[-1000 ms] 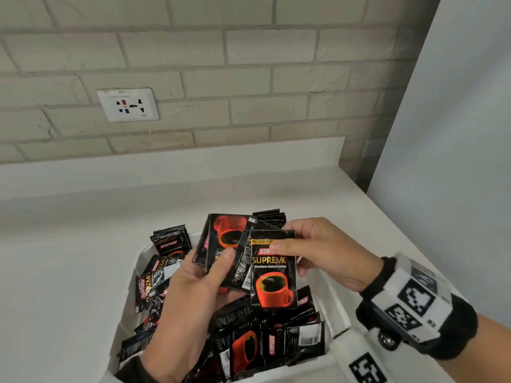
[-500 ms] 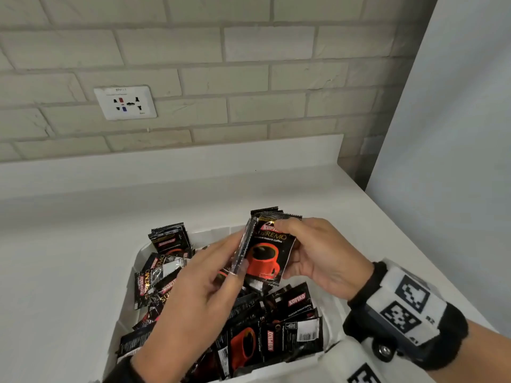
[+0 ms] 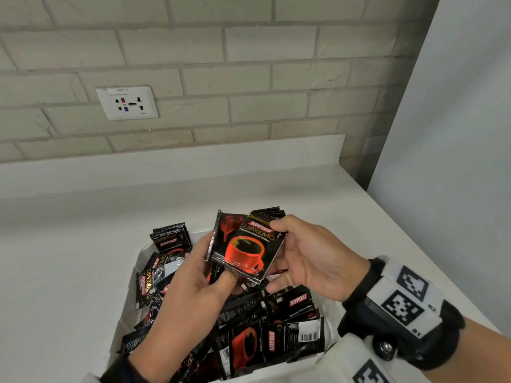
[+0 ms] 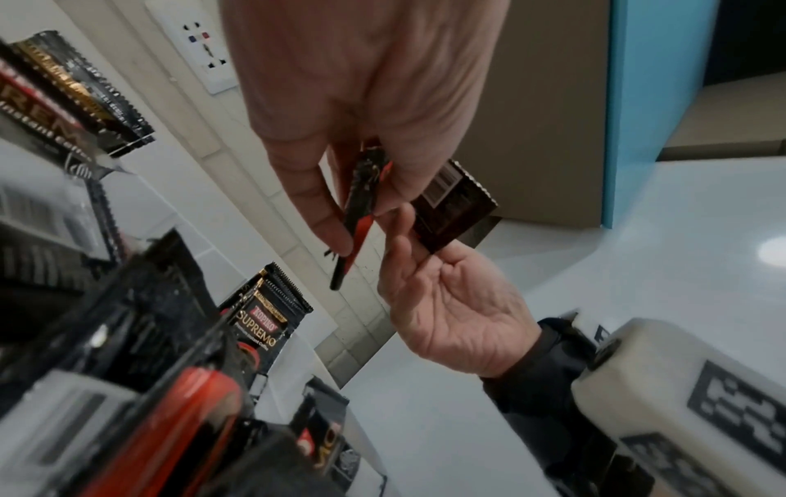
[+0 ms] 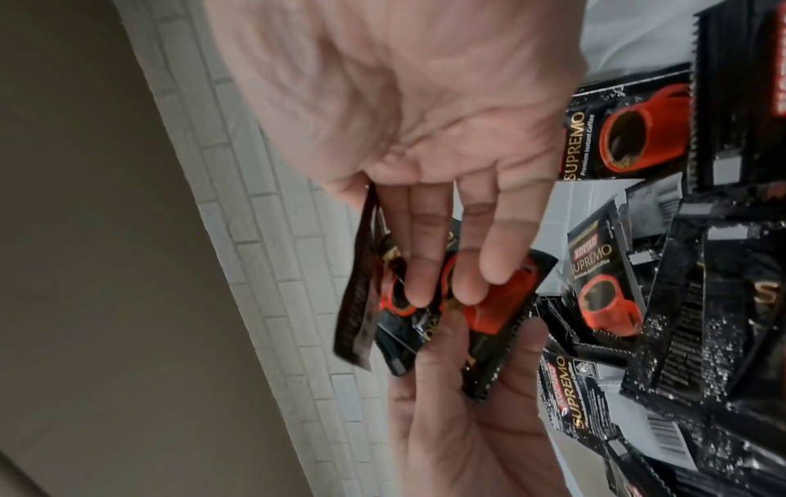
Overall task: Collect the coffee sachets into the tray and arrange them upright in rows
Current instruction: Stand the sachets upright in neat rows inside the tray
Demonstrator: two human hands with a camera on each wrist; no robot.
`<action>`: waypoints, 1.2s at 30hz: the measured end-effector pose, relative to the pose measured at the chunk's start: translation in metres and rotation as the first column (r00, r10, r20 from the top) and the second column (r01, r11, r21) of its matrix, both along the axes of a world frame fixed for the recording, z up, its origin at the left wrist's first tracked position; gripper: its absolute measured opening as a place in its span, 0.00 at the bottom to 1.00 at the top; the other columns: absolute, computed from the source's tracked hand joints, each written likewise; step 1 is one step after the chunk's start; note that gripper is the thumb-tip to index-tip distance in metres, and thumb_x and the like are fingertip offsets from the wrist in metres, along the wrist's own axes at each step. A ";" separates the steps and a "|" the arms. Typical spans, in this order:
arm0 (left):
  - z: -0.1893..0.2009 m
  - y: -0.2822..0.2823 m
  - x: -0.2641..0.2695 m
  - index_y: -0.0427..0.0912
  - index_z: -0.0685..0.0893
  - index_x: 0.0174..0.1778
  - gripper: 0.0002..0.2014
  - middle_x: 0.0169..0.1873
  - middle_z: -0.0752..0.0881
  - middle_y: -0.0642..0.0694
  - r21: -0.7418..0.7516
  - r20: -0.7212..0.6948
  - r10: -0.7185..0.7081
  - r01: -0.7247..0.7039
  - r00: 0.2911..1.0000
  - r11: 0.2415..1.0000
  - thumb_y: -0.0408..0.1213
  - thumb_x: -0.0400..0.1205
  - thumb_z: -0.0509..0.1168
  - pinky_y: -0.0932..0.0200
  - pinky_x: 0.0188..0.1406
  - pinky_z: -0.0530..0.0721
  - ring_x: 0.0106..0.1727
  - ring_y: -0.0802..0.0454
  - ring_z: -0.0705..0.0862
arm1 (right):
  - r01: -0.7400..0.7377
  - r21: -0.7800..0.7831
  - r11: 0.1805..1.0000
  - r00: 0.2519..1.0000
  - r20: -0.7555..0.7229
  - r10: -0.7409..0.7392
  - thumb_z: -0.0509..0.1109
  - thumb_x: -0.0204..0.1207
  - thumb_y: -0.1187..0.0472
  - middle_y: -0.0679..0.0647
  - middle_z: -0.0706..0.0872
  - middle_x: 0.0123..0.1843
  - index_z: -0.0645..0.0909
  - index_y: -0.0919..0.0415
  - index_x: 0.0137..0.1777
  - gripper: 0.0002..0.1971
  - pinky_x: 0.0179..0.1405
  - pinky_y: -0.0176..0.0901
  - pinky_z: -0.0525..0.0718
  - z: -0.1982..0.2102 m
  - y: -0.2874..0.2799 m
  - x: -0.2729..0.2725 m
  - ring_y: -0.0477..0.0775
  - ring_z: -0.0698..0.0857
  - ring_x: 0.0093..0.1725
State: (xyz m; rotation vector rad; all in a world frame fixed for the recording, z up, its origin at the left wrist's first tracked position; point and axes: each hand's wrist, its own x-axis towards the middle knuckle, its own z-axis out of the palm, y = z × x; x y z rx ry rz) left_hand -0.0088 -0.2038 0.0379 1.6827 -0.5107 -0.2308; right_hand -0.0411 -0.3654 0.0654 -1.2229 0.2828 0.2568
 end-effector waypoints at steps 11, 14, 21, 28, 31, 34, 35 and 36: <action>-0.006 0.003 0.012 0.36 0.79 0.47 0.08 0.31 0.90 0.43 -0.279 -0.435 -0.018 -0.116 0.900 0.953 0.20 0.79 0.61 0.62 0.22 0.86 0.31 0.50 0.89 | 0.259 -0.013 0.966 0.927 0.283 -0.244 0.65 0.74 0.69 0.54 0.84 0.36 0.79 0.62 0.46 0.04 0.19 0.31 0.77 0.027 -0.034 0.009 0.45 0.81 0.26; -0.006 0.001 0.011 0.37 0.78 0.46 0.08 0.29 0.89 0.44 -0.288 -0.458 -0.058 -0.087 0.887 0.954 0.20 0.78 0.61 0.62 0.21 0.86 0.30 0.50 0.89 | 0.125 -0.346 0.930 0.951 0.308 -0.013 0.72 0.66 0.65 0.56 0.85 0.38 0.81 0.61 0.45 0.08 0.20 0.31 0.78 0.030 -0.031 0.005 0.48 0.82 0.29; 0.000 0.001 0.005 0.38 0.76 0.36 0.10 0.29 0.89 0.42 -0.302 -0.460 -0.117 -0.031 0.880 0.953 0.19 0.77 0.61 0.61 0.21 0.86 0.28 0.51 0.88 | 0.200 -0.817 0.541 0.924 0.340 0.172 0.75 0.70 0.55 0.46 0.81 0.44 0.77 0.42 0.54 0.15 0.37 0.34 0.73 0.008 -0.013 0.017 0.37 0.77 0.32; -0.003 0.003 0.004 0.34 0.82 0.46 0.10 0.41 0.91 0.40 -0.347 -0.468 -0.144 -0.032 0.872 0.937 0.32 0.70 0.65 0.56 0.26 0.89 0.35 0.49 0.90 | 0.243 -0.836 0.492 0.911 0.370 0.180 0.77 0.68 0.58 0.43 0.75 0.43 0.79 0.47 0.41 0.08 0.39 0.28 0.71 0.015 -0.010 0.016 0.39 0.73 0.35; -0.004 0.002 0.007 0.38 0.83 0.55 0.14 0.44 0.91 0.39 -0.343 -0.438 -0.110 -0.053 0.892 0.938 0.36 0.75 0.62 0.60 0.26 0.88 0.35 0.49 0.90 | 0.215 -0.815 0.538 0.920 0.354 0.168 0.78 0.67 0.60 0.45 0.79 0.43 0.76 0.47 0.35 0.12 0.41 0.34 0.75 0.021 -0.014 0.018 0.42 0.76 0.35; -0.005 0.002 0.012 0.41 0.83 0.52 0.09 0.38 0.91 0.43 -0.353 -0.399 -0.008 -0.145 0.917 0.924 0.33 0.79 0.60 0.62 0.23 0.87 0.32 0.51 0.89 | 0.176 -0.721 0.670 0.926 0.352 0.136 0.77 0.67 0.65 0.42 0.82 0.33 0.77 0.52 0.34 0.11 0.32 0.29 0.76 0.023 -0.020 0.022 0.38 0.78 0.28; -0.006 0.004 0.014 0.41 0.83 0.51 0.09 0.38 0.91 0.43 -0.357 -0.389 0.027 -0.178 0.921 0.917 0.32 0.80 0.60 0.62 0.23 0.87 0.33 0.51 0.89 | 0.180 -0.677 0.714 0.925 0.363 0.111 0.76 0.67 0.67 0.42 0.82 0.28 0.77 0.54 0.34 0.11 0.27 0.26 0.74 0.024 -0.024 0.024 0.35 0.77 0.25; -0.006 0.006 0.017 0.42 0.83 0.51 0.09 0.38 0.91 0.43 -0.364 -0.378 0.058 -0.206 0.924 0.908 0.32 0.81 0.59 0.63 0.24 0.87 0.33 0.51 0.89 | 0.188 -0.638 0.746 0.925 0.371 0.084 0.76 0.67 0.69 0.42 0.82 0.24 0.77 0.57 0.34 0.11 0.24 0.24 0.72 0.025 -0.030 0.025 0.35 0.77 0.22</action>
